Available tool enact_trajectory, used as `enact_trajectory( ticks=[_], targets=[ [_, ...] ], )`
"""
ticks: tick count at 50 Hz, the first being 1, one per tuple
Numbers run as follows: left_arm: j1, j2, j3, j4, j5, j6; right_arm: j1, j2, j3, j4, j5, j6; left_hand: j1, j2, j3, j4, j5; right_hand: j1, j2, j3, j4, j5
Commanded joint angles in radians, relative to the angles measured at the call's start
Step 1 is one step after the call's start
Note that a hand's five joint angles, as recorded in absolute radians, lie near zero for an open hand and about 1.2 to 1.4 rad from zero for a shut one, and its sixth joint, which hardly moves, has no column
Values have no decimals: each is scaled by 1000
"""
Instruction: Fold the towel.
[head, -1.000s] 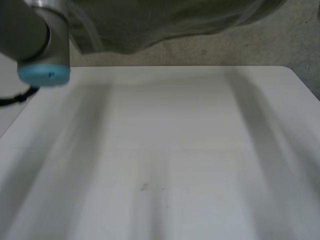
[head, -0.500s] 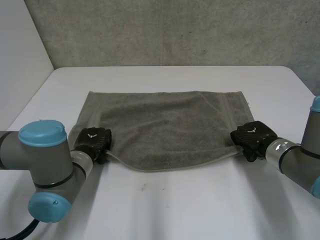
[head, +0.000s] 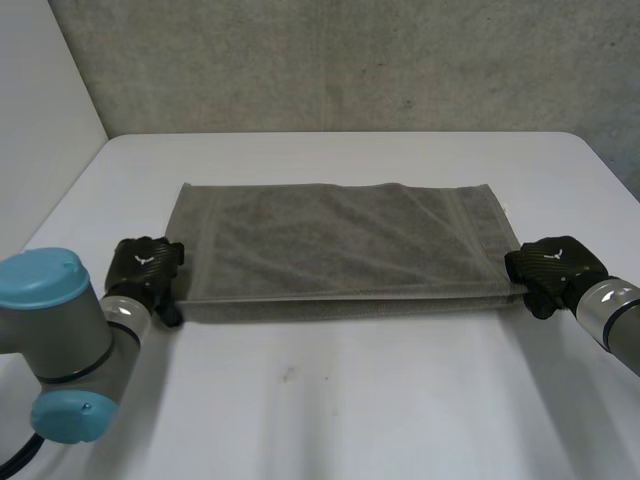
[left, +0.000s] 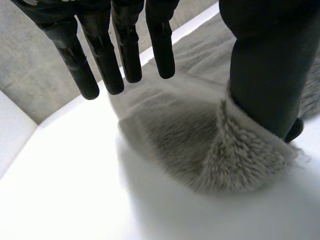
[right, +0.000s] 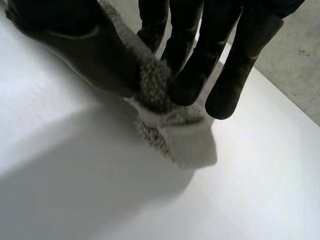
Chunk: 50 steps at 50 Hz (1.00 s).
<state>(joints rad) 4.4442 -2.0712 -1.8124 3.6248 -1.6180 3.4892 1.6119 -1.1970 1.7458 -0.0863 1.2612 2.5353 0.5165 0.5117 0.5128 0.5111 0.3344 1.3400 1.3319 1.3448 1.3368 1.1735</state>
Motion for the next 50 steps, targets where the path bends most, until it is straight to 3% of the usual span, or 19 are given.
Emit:
enact_trajectory(
  ticks=[1, 6, 9, 10, 11, 12, 21, 27, 30, 33, 37, 39, 40, 42, 45, 48, 50],
  targets=[
    [35, 74, -47, -5, 1, 54, -7, -7, 6, -16, 1, 0, 88, 92, 91, 93, 95, 56, 64, 52, 60, 48],
    [37, 120, -68, -9, 1, 56, -9, -12, 8, -18, 1, 2, 170, 175, 173, 175, 177, 56, 64, 52, 60, 48],
    [38, 146, -79, -12, 4, 57, -9, -12, 8, -21, 1, 10, 352, 357, 355, 357, 359, 56, 64, 52, 60, 48],
    [41, 158, -80, -12, 9, 57, -9, -13, 8, -20, 1, 16, 599, 604, 602, 604, 606, 56, 64, 52, 60, 48],
    [41, 158, -80, -12, 9, 57, -9, -13, 8, -20, 1, 16, 601, 606, 605, 607, 609, 56, 64, 52, 60, 48],
    [41, 175, -82, -12, 16, 57, -7, -13, 8, -20, 1, 17, 877, 882, 881, 882, 884, 56, 64, 52, 60, 48],
    [50, 223, -94, -26, 20, 63, -4, -27, -2, -3, 6, 4, 880, 885, 883, 885, 887, 56, 64, 52, 60, 48],
    [49, 290, -136, -118, 47, 71, -7, -79, -15, 92, 1, -41, 880, 885, 883, 885, 887, 56, 64, 52, 60, 48],
    [52, 348, -172, -193, 82, 103, -13, -153, -29, 244, 0, -138, 880, 885, 883, 885, 887, 56, 64, 52, 60, 48],
    [85, 460, -240, -288, 130, 178, -79, -220, -11, 507, 0, -379, 880, 885, 883, 885, 887, 56, 64, 52, 60, 48],
    [153, 592, -291, -374, 199, 260, -122, -246, -6, 650, -16, -528, 880, 885, 883, 885, 887, 56, 64, 52, 60, 48],
    [208, 658, -311, -403, 288, 293, -129, -262, -15, 669, -19, -569, 880, 885, 883, 885, 887, 56, 64, 52, 60, 48],
    [208, 658, -311, -403, 288, 294, -130, -274, -35, 657, -19, -567, 880, 885, 883, 885, 887, 56, 64, 52, 60, 48],
    [245, 661, -301, -385, 375, 287, -127, -274, -71, 632, -19, -549, 880, 885, 883, 885, 887, 56, 64, 52, 60, 48],
    [248, 649, -289, -362, 406, 278, -124, -225, -141, 571, -19, -481, 880, 885, 883, 885, 887, 56, 64, 52, 60, 48],
    [230, 537, -229, -284, 420, 246, -112, -106, -225, 502, -7, -411, 880, 885, 883, 885, 887, 56, 64, 52, 60, 48],
    [158, 375, -113, -209, 412, 205, -89, -64, -272, 481, 7, -389, 880, 885, 883, 885, 887, 56, 64, 52, 60, 48]
  ],
)
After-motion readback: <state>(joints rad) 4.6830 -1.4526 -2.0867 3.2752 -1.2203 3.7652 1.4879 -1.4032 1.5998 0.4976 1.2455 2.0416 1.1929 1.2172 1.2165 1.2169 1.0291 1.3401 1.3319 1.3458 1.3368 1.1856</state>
